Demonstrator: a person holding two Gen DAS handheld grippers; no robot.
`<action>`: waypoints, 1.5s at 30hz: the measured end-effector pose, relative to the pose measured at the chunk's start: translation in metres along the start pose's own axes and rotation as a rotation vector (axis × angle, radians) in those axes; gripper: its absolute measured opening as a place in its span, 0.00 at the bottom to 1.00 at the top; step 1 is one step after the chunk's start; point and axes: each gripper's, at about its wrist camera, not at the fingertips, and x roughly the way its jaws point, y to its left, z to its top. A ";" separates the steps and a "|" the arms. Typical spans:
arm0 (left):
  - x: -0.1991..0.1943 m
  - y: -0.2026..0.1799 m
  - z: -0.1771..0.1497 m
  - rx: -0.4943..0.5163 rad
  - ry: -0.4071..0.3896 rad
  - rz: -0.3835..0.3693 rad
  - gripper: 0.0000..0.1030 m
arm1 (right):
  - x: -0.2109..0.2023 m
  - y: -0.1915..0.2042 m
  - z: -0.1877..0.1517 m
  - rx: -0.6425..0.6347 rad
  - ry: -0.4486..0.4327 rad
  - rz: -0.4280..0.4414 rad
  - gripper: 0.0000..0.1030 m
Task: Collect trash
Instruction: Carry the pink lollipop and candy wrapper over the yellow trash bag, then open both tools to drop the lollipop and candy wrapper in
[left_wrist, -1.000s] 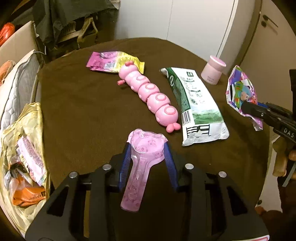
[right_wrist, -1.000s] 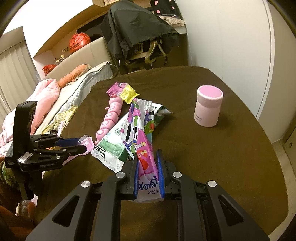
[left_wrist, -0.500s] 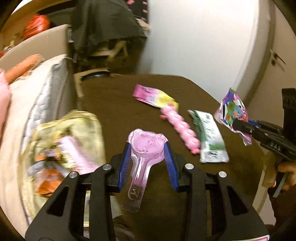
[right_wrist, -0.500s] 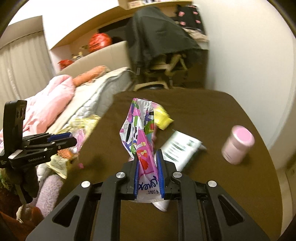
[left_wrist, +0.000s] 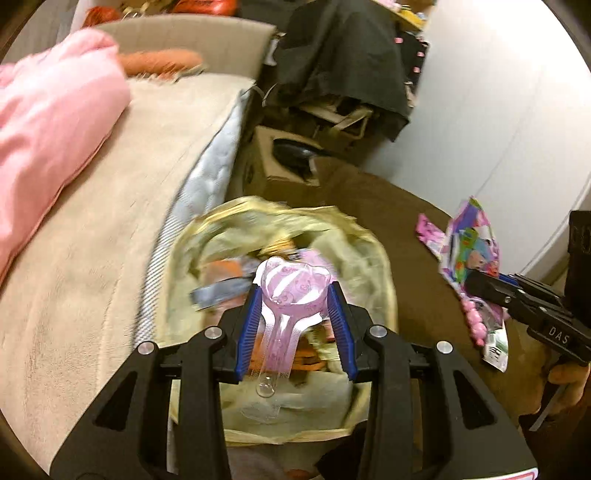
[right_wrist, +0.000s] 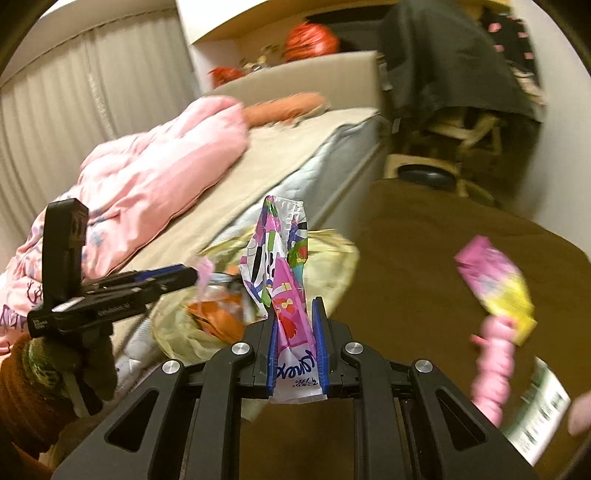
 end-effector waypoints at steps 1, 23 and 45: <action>0.003 0.006 0.000 -0.011 0.005 0.002 0.34 | 0.008 0.002 0.003 -0.001 0.013 0.013 0.16; 0.050 0.054 -0.003 -0.076 0.109 0.036 0.34 | 0.137 -0.015 0.011 -0.076 0.291 -0.041 0.16; 0.032 0.070 0.012 -0.158 0.082 -0.036 0.41 | 0.118 -0.008 0.011 -0.090 0.219 -0.061 0.34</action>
